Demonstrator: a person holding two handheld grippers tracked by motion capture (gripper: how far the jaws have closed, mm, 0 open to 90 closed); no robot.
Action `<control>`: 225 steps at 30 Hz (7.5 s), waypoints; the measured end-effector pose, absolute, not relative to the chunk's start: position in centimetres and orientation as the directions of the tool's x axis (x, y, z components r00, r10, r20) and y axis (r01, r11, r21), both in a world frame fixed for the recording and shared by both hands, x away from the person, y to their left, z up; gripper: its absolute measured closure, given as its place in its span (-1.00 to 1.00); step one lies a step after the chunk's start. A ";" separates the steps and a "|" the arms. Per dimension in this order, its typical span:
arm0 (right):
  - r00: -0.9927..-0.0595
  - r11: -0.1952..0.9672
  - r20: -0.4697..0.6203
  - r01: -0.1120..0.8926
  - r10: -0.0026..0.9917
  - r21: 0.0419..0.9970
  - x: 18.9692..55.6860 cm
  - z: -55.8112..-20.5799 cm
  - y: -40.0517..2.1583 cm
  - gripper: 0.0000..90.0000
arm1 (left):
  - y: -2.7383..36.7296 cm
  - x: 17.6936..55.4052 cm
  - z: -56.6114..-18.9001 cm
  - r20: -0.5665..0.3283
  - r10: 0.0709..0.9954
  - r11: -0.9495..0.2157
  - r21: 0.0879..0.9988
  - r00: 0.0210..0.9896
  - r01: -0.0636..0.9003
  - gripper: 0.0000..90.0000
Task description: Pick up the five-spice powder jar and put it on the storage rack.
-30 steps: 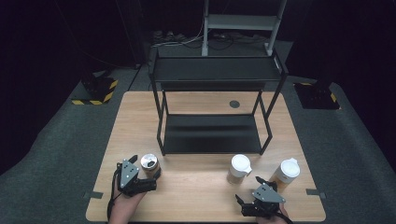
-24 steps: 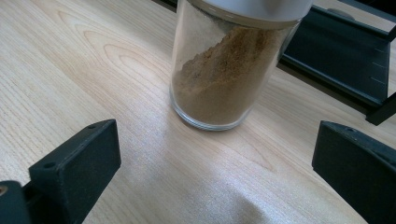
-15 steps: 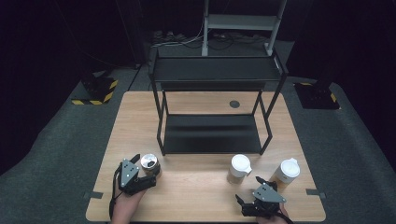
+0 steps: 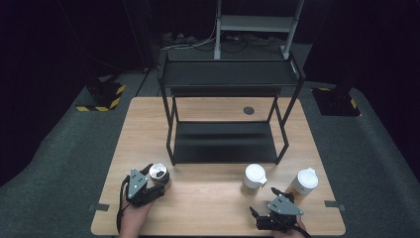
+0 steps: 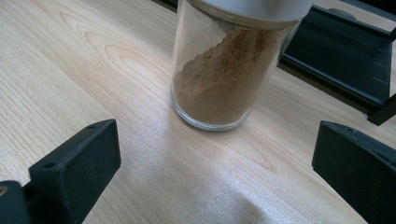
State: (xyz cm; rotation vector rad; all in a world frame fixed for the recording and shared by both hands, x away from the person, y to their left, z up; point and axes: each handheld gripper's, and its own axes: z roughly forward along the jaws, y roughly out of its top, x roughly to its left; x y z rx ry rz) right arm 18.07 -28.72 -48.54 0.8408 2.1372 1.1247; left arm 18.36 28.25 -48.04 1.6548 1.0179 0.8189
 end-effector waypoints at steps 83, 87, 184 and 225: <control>-0.642 0.450 -0.198 0.256 0.741 0.856 18.0 -48.6 -28.8 -1.00 | 24.5 18.4 -43.1 0.091 0.862 -0.172 0.978 0.498 0.118 -0.23; -0.643 0.450 -0.197 0.256 0.740 0.855 18.0 -48.6 -28.8 -1.00 | 24.2 18.7 -43.1 0.084 0.860 -0.166 0.979 0.503 0.121 -0.23; -0.651 0.437 -0.182 0.253 0.737 0.863 18.1 -48.6 -29.2 -1.00 | 16.5 28.1 -44.0 0.046 0.889 -0.142 0.973 0.455 0.180 -0.23; -0.657 0.435 -0.178 0.251 0.732 0.865 18.2 -48.6 -29.4 -1.00 | 16.0 30.3 -45.8 0.023 0.909 -0.136 0.960 0.417 0.244 -0.23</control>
